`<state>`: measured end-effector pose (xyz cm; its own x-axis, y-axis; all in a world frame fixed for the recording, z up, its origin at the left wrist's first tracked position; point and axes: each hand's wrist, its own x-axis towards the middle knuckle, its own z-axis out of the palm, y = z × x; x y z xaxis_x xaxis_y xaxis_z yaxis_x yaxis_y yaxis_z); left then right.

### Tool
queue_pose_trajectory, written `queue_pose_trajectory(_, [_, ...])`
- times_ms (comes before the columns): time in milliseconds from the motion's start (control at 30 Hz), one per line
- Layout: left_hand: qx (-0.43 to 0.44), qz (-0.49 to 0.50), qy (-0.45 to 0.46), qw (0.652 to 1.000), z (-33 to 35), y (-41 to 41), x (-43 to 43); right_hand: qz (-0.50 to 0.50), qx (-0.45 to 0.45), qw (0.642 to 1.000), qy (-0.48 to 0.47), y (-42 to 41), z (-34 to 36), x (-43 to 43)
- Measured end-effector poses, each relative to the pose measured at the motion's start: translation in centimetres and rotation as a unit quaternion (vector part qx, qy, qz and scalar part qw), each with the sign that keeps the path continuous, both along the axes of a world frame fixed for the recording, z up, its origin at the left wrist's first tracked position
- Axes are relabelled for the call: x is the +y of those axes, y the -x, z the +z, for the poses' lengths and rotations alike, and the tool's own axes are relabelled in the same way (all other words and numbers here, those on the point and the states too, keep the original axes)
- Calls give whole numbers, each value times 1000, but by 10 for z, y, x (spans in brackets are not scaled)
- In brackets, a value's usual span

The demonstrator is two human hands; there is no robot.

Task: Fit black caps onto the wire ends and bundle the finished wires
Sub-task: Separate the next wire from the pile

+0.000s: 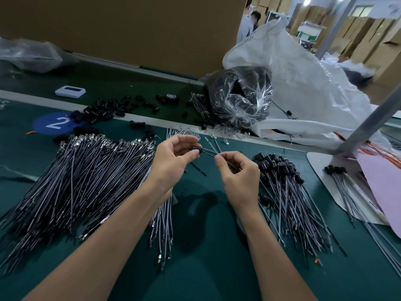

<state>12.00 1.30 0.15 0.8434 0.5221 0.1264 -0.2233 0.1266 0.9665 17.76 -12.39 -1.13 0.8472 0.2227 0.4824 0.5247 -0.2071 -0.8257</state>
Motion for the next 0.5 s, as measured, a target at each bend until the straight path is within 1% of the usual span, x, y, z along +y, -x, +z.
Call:
queue_pose_trajectory(167, [-3, -10, -18, 1000, 0, 2, 3, 13, 12, 1000, -14, -1, 1, 0])
queue_pose_trajectory(400, [-17, -20, -9, 1000, 0, 2, 3, 62, 50, 995, -55, 1, 5, -3])
queue_pose_trajectory(500, [-16, -23, -7, 1000, -1, 1, 3, 67, 52, 995, -59, 1, 6, -3])
